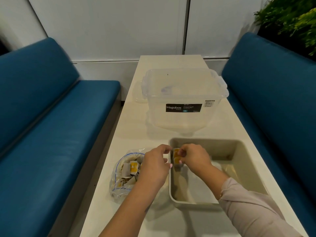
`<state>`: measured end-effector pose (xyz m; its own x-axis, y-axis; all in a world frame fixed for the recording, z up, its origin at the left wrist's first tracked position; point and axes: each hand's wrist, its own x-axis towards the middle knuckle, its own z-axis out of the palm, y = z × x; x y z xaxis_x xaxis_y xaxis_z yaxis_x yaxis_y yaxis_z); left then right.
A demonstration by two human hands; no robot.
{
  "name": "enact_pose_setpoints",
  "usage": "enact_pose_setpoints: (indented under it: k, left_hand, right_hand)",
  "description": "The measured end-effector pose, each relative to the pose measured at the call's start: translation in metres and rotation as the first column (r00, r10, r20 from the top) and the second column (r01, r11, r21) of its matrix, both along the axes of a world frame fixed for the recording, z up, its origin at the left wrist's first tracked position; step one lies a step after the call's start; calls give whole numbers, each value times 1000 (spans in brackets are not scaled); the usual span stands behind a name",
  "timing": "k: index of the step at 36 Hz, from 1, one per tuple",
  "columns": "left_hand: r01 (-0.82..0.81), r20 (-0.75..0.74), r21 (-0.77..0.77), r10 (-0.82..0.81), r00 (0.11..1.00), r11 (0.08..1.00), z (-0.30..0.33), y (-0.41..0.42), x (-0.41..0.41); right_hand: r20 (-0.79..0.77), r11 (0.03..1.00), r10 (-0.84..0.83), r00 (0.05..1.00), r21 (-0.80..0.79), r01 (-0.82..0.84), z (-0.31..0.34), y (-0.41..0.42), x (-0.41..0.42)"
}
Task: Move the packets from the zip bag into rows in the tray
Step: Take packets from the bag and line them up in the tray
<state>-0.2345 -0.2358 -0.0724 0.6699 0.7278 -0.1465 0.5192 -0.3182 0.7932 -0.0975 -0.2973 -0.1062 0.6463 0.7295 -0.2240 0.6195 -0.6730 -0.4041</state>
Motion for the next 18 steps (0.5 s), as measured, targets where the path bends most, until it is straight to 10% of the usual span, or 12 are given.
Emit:
enact_pose_setpoints:
  k: [18]
  left_hand:
    - [-256, 81, 316, 243, 967, 914, 16, 48, -59]
  right_hand:
    - [-184, 920, 37, 982, 389, 38, 40, 19, -22]
